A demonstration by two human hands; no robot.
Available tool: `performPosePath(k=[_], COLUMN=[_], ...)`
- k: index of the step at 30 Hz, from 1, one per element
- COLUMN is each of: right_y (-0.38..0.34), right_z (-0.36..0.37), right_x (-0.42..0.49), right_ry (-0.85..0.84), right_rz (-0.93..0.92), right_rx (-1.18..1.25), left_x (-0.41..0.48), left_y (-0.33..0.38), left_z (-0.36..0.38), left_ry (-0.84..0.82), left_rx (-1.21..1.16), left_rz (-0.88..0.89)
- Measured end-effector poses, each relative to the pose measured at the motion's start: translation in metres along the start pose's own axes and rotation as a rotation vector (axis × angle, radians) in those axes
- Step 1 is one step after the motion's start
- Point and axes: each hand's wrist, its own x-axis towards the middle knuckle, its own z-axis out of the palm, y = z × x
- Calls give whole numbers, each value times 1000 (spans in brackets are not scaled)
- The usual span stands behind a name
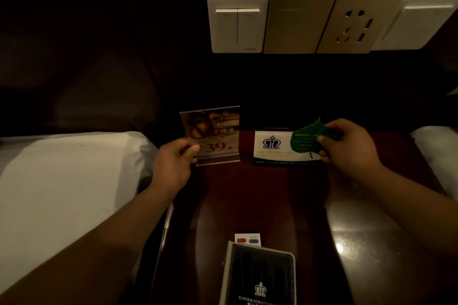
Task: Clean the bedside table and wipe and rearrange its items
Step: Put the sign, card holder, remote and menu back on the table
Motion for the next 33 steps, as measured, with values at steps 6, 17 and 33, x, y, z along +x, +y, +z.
performPosePath(k=[6, 17, 33], right_y=[3, 7, -57], right_z=[-7, -11, 134], right_x=[-6, -17, -73], right_ry=[-33, 171, -277], right_rz=[28, 272, -134], right_rx=[-85, 297, 9], left_x=[-2, -24, -53], left_y=[4, -5, -26], left_z=[-10, -1, 18], left_ry=[-49, 141, 131], left_rx=[-58, -227, 243], left_rz=[-18, -33, 160])
